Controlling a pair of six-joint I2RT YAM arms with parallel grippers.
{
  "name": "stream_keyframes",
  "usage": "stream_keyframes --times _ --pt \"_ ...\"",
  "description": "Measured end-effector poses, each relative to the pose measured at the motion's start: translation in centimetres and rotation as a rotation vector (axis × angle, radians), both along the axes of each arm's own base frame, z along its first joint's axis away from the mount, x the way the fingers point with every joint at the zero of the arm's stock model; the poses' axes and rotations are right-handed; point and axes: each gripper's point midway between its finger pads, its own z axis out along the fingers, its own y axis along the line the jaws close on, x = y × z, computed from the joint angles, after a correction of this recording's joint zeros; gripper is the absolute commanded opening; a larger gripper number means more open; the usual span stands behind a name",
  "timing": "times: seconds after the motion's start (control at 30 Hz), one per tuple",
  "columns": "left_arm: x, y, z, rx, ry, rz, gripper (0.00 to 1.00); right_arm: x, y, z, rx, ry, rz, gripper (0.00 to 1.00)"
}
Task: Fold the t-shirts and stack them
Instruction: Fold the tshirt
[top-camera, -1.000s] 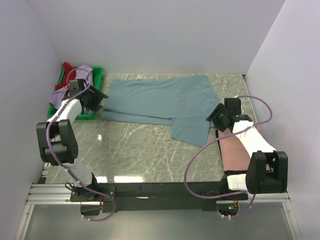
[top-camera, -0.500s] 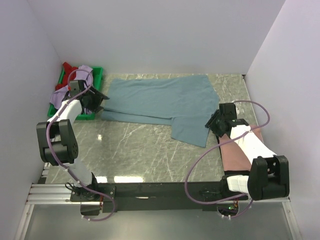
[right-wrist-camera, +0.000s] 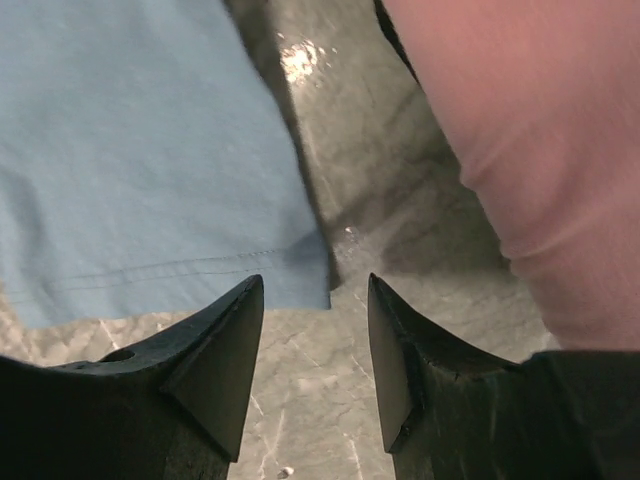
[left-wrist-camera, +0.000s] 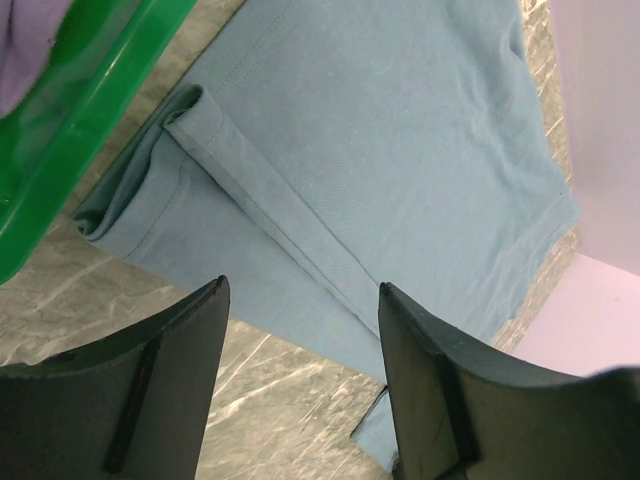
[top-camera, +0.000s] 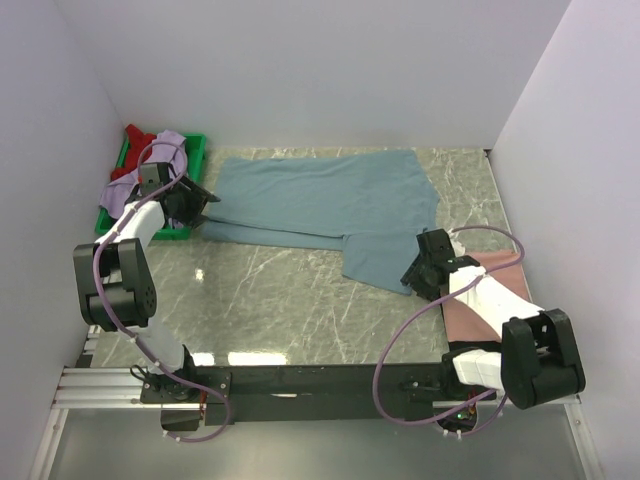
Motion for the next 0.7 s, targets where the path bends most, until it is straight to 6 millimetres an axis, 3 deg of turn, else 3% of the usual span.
stream_keyframes --times 0.43,0.53,0.57,0.63,0.7 --pt "0.0 -0.1 0.0 -0.004 0.0 -0.003 0.65 0.1 0.9 -1.3 0.014 0.025 -0.007 0.51" --pt "0.0 0.0 0.0 -0.004 -0.001 -0.001 0.65 0.4 1.1 -1.3 0.022 0.015 -0.006 0.35" --pt "0.0 0.1 0.0 -0.004 -0.001 0.0 0.65 0.4 1.1 -1.3 0.023 0.016 -0.004 0.15" --pt "0.0 0.1 0.0 -0.005 -0.001 0.001 0.65 0.4 1.2 -1.5 0.027 0.021 0.0 0.0" --pt "0.0 0.2 0.1 -0.007 -0.001 0.001 0.65 0.5 1.4 -1.6 0.035 0.024 -0.002 0.0"
